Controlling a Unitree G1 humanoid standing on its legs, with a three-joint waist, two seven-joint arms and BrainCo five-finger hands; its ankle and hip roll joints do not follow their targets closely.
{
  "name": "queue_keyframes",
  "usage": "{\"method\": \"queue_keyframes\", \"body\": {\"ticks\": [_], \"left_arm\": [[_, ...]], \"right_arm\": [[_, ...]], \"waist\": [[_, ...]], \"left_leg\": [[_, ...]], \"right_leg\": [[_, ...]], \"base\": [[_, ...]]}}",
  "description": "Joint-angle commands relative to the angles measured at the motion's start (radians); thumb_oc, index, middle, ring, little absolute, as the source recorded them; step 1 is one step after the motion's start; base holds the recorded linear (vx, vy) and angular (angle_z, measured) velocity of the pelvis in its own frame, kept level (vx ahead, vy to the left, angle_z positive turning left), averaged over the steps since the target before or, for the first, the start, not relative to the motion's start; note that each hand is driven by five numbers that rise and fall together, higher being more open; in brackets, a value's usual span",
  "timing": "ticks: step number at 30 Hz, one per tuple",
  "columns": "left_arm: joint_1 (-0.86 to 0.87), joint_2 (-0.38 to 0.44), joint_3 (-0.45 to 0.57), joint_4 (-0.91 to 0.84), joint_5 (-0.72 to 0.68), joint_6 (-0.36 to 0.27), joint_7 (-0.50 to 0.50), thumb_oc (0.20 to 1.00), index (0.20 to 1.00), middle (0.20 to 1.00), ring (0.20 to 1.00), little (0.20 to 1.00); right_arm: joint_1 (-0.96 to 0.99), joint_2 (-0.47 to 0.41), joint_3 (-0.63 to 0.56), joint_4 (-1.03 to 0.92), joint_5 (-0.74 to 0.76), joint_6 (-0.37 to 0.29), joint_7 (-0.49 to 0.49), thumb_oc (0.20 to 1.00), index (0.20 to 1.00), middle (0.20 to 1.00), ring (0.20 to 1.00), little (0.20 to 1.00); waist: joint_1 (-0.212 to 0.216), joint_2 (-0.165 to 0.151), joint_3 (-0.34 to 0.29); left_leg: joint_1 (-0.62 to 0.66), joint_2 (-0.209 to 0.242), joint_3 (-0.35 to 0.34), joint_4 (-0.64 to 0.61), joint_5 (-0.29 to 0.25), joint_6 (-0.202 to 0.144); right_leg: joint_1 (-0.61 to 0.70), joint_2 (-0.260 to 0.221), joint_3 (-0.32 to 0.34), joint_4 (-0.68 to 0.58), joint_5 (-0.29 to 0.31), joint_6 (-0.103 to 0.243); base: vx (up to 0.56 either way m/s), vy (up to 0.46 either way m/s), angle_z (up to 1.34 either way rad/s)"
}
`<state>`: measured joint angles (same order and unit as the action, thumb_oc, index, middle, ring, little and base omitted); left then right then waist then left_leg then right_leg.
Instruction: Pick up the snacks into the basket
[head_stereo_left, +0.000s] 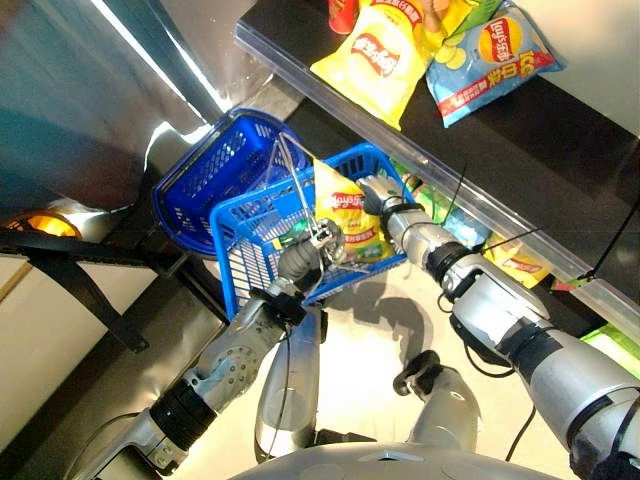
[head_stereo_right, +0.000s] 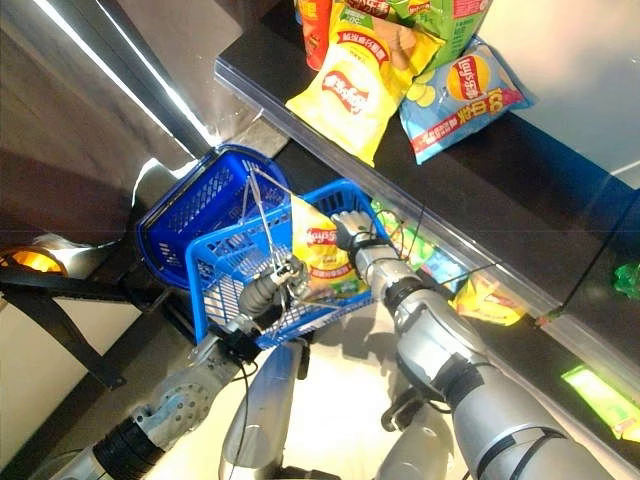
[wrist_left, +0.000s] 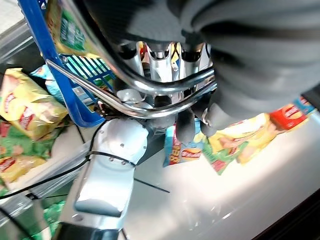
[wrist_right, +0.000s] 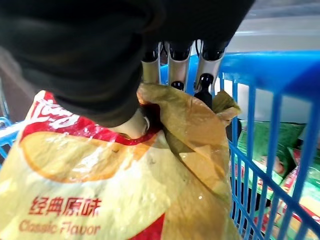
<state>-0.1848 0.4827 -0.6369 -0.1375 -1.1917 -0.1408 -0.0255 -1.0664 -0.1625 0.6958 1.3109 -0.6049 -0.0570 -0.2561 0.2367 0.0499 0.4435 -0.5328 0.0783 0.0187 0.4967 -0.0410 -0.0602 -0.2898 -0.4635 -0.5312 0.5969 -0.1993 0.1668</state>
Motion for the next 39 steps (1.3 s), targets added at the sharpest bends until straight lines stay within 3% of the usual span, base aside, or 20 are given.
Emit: {"method": "queue_keyframes", "body": {"ticks": [1, 18, 25, 28, 32, 39], "left_arm": [[-0.085, -0.065, -0.027, -0.27, 0.039, -0.074, -0.123, 0.2, 0.2, 0.2, 0.2, 0.2], [-0.039, -0.046, 0.043, -0.266, 0.06, -0.09, -0.077, 0.2, 0.2, 0.2, 0.2, 0.2], [0.02, -0.038, 0.122, -0.247, 0.092, -0.103, -0.042, 0.2, 0.2, 0.2, 0.2, 0.2], [0.063, -0.03, 0.178, -0.218, 0.13, -0.11, -0.02, 0.2, 0.2, 0.2, 0.2, 0.2], [0.101, -0.021, 0.219, -0.17, 0.16, -0.111, -0.017, 0.2, 0.2, 0.2, 0.2, 0.2], [0.199, -0.04, 0.309, -0.04, 0.205, -0.117, -0.019, 0.2, 0.2, 0.2, 0.2, 0.2]], "right_arm": [[-0.06, -0.007, -0.025, 0.032, 0.03, 0.011, -0.012, 1.0, 1.0, 1.0, 1.0, 1.0], [-0.111, -0.043, -0.088, -0.098, 0.219, -0.023, -0.041, 1.0, 1.0, 1.0, 1.0, 1.0], [-0.029, -0.127, -0.156, -0.4, 0.333, -0.055, -0.066, 1.0, 1.0, 1.0, 1.0, 1.0], [0.149, -0.207, -0.243, -0.675, 0.392, -0.085, -0.083, 1.0, 1.0, 1.0, 1.0, 1.0], [0.362, -0.232, -0.312, -0.857, 0.442, -0.123, -0.058, 1.0, 1.0, 1.0, 1.0, 1.0], [0.66, -0.269, -0.355, -1.024, 0.489, -0.16, 0.043, 1.0, 1.0, 1.0, 1.0, 1.0]], "waist": [[0.04, 0.04, -0.057], [-0.016, 0.007, -0.042], [-0.066, -0.015, -0.036], [-0.102, -0.029, -0.033], [-0.129, -0.042, -0.035], [-0.172, -0.069, -0.073]], "left_leg": [[0.024, 0.027, 0.006, -0.005, -0.009, 0.013], [0.036, 0.043, 0.029, -0.002, -0.014, 0.013], [0.045, 0.058, 0.049, 0.005, -0.021, 0.011], [0.053, 0.065, 0.06, 0.014, -0.029, 0.01], [0.07, 0.076, 0.071, 0.015, -0.034, 0.008], [0.181, 0.096, 0.097, -0.046, -0.028, 0.002]], "right_leg": [[-0.047, 0.002, 0.035, 0.025, 0.157, 0.047], [-0.069, 0.012, 0.078, 0.027, 0.163, 0.039], [-0.086, 0.016, 0.105, 0.035, 0.165, 0.036], [-0.092, 0.016, 0.117, 0.044, 0.162, 0.036], [-0.081, 0.016, 0.119, 0.041, 0.158, 0.038], [0.011, 0.042, 0.13, -0.038, 0.176, 0.044]], "base": [[0.0, 0.0, 0.0], [0.0, 0.004, -0.02], [0.0, 0.012, -0.12], [0.01, 0.011, -0.16], [0.02, -0.007, -0.15], [0.06, -0.02, -0.18]]}}
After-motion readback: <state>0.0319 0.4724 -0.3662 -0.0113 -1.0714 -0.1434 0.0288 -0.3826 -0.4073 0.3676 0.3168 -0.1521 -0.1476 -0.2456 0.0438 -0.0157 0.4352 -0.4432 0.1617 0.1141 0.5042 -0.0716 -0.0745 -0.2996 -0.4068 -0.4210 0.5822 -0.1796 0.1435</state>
